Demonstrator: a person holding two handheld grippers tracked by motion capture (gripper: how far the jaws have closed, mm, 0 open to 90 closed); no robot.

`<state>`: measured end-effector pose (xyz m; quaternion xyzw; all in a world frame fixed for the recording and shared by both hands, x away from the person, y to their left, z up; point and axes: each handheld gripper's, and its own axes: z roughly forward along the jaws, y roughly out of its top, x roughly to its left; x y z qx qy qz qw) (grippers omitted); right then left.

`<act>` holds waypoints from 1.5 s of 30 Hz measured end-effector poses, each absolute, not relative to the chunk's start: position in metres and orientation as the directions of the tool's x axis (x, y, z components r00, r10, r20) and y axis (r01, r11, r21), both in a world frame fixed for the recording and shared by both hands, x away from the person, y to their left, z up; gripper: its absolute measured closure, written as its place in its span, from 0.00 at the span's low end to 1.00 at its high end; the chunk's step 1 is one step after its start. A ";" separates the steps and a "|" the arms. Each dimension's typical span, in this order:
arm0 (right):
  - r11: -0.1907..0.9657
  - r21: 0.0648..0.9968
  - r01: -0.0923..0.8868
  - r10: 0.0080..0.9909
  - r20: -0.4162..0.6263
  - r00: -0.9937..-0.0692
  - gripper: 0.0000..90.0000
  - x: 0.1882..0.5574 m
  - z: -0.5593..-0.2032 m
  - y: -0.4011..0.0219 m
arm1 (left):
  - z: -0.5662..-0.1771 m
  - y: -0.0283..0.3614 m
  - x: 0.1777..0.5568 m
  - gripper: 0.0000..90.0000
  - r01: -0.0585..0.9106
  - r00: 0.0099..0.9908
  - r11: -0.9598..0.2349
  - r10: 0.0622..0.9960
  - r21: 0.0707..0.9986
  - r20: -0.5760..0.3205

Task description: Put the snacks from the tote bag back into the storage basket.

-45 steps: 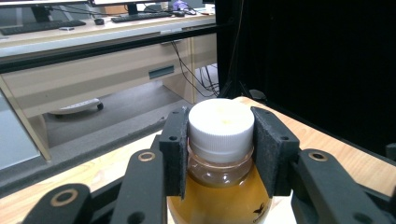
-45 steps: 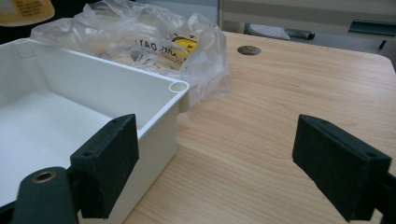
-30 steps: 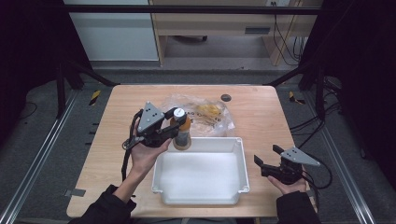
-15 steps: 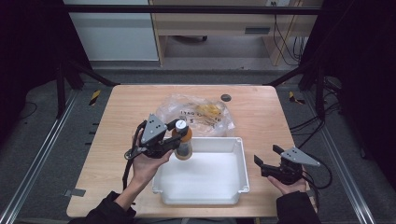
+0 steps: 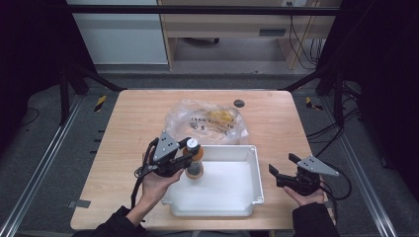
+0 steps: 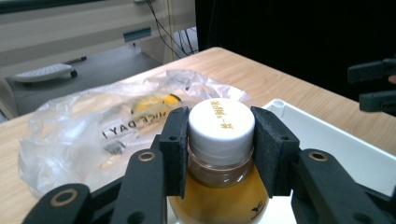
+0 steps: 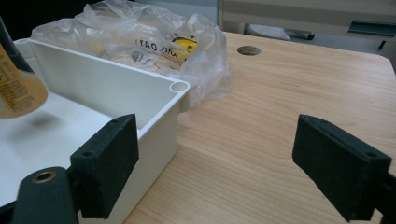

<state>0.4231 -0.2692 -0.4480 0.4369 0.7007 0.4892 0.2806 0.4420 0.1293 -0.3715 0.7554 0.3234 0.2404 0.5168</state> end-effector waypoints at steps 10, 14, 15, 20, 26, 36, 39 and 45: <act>0.145 0.930 0.337 0.887 0.029 -0.462 0.16 0.423 -0.449 -0.269 | -0.382 0.128 0.440 0.65 0.268 0.682 -0.282 0.731 0.921 0.026; 0.145 0.930 0.337 0.886 0.030 -0.463 0.16 0.423 -0.449 -0.269 | -0.387 0.128 0.439 0.65 0.277 0.681 -0.287 0.732 0.917 0.023; 0.145 0.930 0.337 0.886 0.030 -0.463 0.16 0.423 -0.449 -0.269 | -0.388 0.128 0.438 0.65 0.280 0.681 -0.291 0.732 0.915 0.024; 0.148 0.930 0.337 0.886 0.028 -0.464 0.16 0.423 -0.449 -0.269 | -0.394 0.127 0.437 0.65 0.292 0.680 -0.302 0.733 0.907 0.025; 0.147 0.930 0.337 0.885 0.028 -0.464 0.16 0.423 -0.449 -0.269 | -0.395 0.127 0.436 0.65 0.290 0.682 -0.296 0.731 0.910 0.021; 0.152 0.929 0.338 0.884 0.026 -0.467 0.16 0.422 -0.450 -0.267 | -0.401 0.130 0.438 0.65 0.280 0.679 -0.255 0.734 0.926 -0.003; 0.154 0.927 0.341 0.884 0.025 -0.468 0.16 0.422 -0.450 -0.267 | -0.401 0.130 0.438 0.65 0.272 0.682 -0.256 0.731 0.928 0.002; 0.153 0.927 0.343 0.884 0.027 -0.466 0.16 0.422 -0.450 -0.266 | -0.401 0.131 0.438 0.61 0.261 0.685 -0.233 0.728 0.937 -0.010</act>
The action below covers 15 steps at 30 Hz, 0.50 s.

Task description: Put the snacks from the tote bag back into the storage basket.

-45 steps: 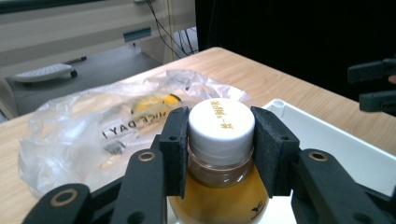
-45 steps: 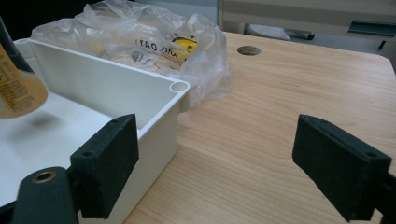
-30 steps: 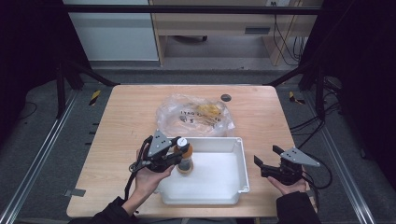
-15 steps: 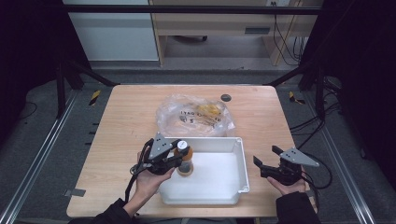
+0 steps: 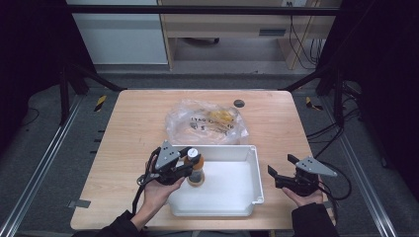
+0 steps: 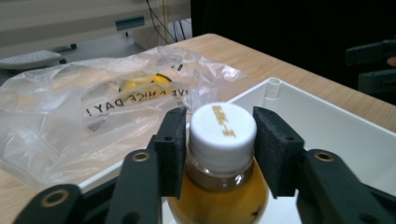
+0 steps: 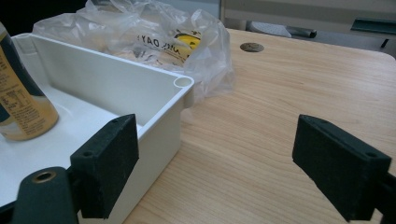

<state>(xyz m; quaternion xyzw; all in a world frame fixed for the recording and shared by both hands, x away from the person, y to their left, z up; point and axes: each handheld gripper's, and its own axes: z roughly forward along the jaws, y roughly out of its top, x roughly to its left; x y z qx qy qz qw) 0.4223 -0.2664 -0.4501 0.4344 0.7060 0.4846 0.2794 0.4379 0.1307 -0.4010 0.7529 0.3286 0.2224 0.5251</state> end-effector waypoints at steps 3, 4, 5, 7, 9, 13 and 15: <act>0.154 0.928 0.340 0.885 0.024 -0.466 0.16 0.422 -0.450 -0.267 | -0.398 0.133 0.437 0.55 0.248 0.687 -0.224 0.726 0.942 -0.009; 0.155 0.928 0.339 0.884 0.023 -0.467 0.16 0.422 -0.450 -0.267 | -0.397 0.133 0.436 0.53 0.248 0.687 -0.222 0.727 0.943 -0.010; 0.155 0.928 0.339 0.884 0.024 -0.467 0.16 0.422 -0.450 -0.267 | -0.396 0.135 0.436 0.53 0.248 0.689 -0.217 0.725 0.944 -0.015; 0.154 0.928 0.340 0.884 0.023 -0.466 0.16 0.422 -0.450 -0.267 | -0.395 0.137 0.435 0.50 0.248 0.690 -0.213 0.723 0.945 -0.018; 0.155 0.928 0.340 0.884 0.023 -0.467 0.16 0.422 -0.450 -0.267 | -0.394 0.140 0.434 0.48 0.246 0.691 -0.208 0.723 0.947 -0.021; 0.157 0.928 0.337 0.886 0.018 -0.463 0.16 0.422 -0.450 -0.267 | -0.391 0.148 0.434 0.44 0.239 0.700 -0.199 0.714 0.951 -0.026; 0.154 0.928 0.340 0.887 0.022 -0.462 0.16 0.422 -0.450 -0.267 | -0.390 0.152 0.433 0.43 0.237 0.703 -0.197 0.711 0.951 -0.027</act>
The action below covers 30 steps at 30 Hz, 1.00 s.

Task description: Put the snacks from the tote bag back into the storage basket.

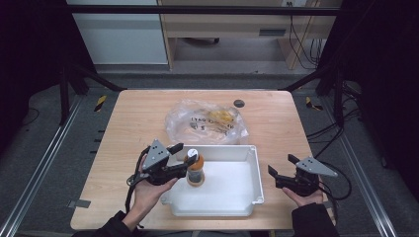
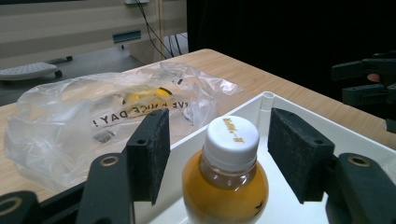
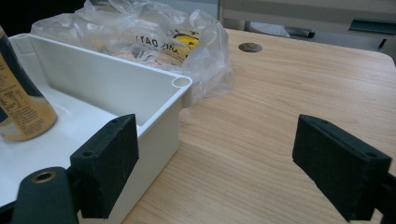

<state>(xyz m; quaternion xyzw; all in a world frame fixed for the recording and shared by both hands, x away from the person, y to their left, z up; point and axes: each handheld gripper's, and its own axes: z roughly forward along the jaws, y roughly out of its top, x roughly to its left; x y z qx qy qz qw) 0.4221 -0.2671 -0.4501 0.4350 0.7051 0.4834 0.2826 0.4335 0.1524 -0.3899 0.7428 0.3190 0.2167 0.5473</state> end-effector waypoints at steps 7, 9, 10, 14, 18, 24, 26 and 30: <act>0.153 0.927 0.343 0.889 0.023 -0.458 0.16 0.422 -0.450 -0.267 | -0.392 0.173 0.433 0.41 0.238 0.687 -0.203 0.726 0.950 -0.017; 0.154 0.926 0.344 0.890 0.021 -0.456 0.16 0.422 -0.450 -0.267 | -0.394 0.178 0.433 0.40 0.244 0.680 -0.208 0.733 0.947 -0.014; 0.156 0.926 0.345 0.890 0.020 -0.456 0.16 0.422 -0.450 -0.268 | -0.396 0.182 0.433 0.40 0.248 0.675 -0.206 0.738 0.946 -0.016; 0.169 0.922 0.348 0.892 0.007 -0.451 0.16 0.422 -0.451 -0.267 | -0.401 0.196 0.437 0.40 0.265 0.648 -0.203 0.762 0.943 -0.018; 0.172 0.921 0.350 0.894 0.004 -0.448 0.16 0.423 -0.451 -0.268 | -0.407 0.208 0.440 0.39 0.281 0.622 -0.200 0.783 0.939 -0.020; 0.172 0.918 0.356 0.896 0.004 -0.444 0.16 0.423 -0.451 -0.268 | -0.419 0.225 0.442 0.39 0.298 0.588 -0.204 0.808 0.932 -0.011; 0.171 0.918 0.356 0.897 0.005 -0.443 0.16 0.423 -0.451 -0.268 | -0.423 0.231 0.442 0.39 0.305 0.579 -0.201 0.815 0.931 -0.014; 0.171 0.919 0.356 0.897 0.005 -0.443 0.16 0.423 -0.451 -0.268 | -0.431 0.239 0.443 0.39 0.315 0.567 -0.209 0.824 0.926 -0.007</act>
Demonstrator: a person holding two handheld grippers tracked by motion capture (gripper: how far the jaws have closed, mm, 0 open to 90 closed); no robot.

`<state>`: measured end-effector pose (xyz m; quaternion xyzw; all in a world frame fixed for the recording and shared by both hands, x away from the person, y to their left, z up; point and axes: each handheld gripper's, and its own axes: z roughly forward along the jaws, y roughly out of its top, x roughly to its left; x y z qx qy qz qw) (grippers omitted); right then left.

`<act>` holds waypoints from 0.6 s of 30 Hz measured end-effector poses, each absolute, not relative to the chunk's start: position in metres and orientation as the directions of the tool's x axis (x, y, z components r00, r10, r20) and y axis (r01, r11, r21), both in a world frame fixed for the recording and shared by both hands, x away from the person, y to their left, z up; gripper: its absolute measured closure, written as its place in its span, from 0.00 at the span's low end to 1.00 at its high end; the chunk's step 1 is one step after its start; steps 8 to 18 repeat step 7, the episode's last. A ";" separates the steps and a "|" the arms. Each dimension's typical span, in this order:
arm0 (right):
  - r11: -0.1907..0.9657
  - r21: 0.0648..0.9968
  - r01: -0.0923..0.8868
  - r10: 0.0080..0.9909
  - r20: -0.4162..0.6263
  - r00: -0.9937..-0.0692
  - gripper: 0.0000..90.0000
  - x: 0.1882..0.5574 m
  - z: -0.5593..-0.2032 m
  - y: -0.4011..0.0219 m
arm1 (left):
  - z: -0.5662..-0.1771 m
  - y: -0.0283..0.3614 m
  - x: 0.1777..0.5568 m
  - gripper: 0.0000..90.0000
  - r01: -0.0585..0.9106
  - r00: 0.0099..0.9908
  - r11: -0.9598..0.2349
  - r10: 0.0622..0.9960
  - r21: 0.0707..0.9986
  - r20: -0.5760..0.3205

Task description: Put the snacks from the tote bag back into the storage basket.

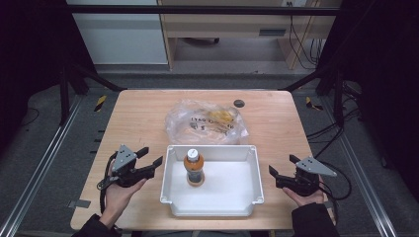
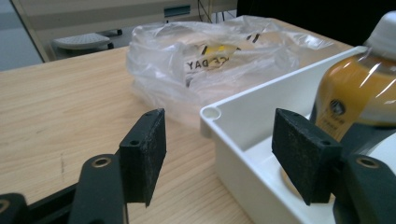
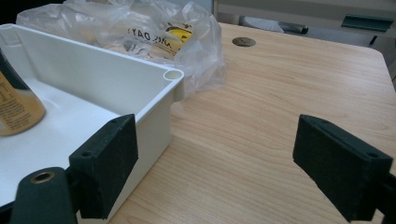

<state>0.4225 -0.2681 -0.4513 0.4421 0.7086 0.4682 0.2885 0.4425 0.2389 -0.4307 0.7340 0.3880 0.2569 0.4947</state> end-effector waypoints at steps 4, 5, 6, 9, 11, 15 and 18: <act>0.172 0.918 0.357 0.897 0.004 -0.442 0.16 0.422 -0.451 -0.268 | -0.438 0.246 0.443 0.39 0.329 0.550 -0.211 0.835 0.920 -0.005; 0.172 0.918 0.358 0.897 0.004 -0.441 0.16 0.422 -0.452 -0.269 | -0.439 0.248 0.443 0.39 0.335 0.547 -0.215 0.837 0.917 -0.004; 0.173 0.917 0.359 0.898 0.003 -0.441 0.16 0.422 -0.452 -0.269 | -0.441 0.250 0.444 0.39 0.339 0.543 -0.214 0.840 0.916 -0.005; 0.174 0.918 0.357 0.898 0.001 -0.441 0.16 0.422 -0.452 -0.269 | -0.443 0.251 0.444 0.39 0.344 0.538 -0.214 0.843 0.914 -0.005; 0.174 0.918 0.357 0.898 0.001 -0.441 0.16 0.422 -0.452 -0.269 | -0.443 0.251 0.444 0.39 0.344 0.538 -0.214 0.843 0.914 -0.005; 0.174 0.918 0.357 0.898 0.001 -0.441 0.16 0.422 -0.452 -0.269 | -0.443 0.251 0.444 0.39 0.344 0.538 -0.214 0.843 0.914 -0.005; 0.174 0.918 0.357 0.898 0.001 -0.441 0.16 0.422 -0.452 -0.269 | -0.443 0.251 0.444 0.39 0.344 0.538 -0.214 0.843 0.914 -0.005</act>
